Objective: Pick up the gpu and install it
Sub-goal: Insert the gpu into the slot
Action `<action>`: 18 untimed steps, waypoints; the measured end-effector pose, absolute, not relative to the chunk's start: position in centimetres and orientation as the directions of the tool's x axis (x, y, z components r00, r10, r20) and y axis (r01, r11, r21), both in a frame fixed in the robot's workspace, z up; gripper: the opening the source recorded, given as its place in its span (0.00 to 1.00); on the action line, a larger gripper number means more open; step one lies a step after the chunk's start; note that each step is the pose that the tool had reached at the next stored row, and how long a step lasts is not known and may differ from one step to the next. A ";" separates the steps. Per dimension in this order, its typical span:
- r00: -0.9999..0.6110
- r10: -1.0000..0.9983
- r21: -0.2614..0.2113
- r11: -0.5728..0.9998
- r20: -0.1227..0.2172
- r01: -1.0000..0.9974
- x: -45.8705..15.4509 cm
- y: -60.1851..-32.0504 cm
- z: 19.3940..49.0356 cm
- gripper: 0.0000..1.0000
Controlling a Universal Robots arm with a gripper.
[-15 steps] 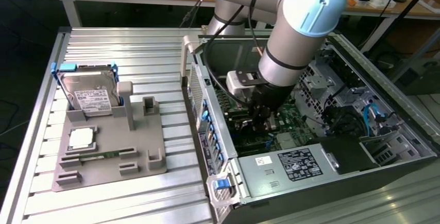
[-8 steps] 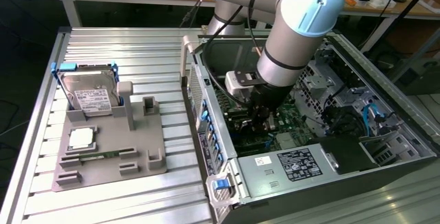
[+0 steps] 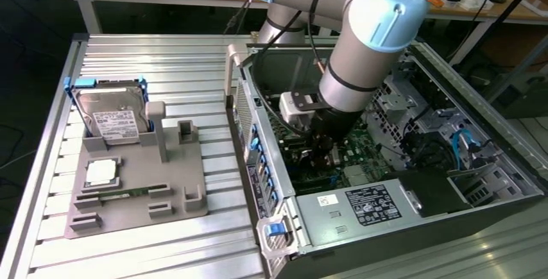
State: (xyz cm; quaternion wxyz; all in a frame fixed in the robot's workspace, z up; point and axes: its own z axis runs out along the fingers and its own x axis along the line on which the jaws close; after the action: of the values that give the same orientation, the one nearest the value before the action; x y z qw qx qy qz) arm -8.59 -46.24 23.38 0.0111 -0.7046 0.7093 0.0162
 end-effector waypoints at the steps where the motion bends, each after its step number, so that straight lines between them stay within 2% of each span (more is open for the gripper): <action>1: -0.007 -0.999 0.008 0.006 -0.038 -1.000 -8.6 -46.3 23.5 0.32; 18: -0.006 -0.999 0.006 0.006 -0.038 -1.000 -8.6 -46.2 27.5 0.32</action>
State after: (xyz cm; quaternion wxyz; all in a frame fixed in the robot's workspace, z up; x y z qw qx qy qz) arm -8.59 -46.25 27.51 0.0114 -0.7049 0.7091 0.0157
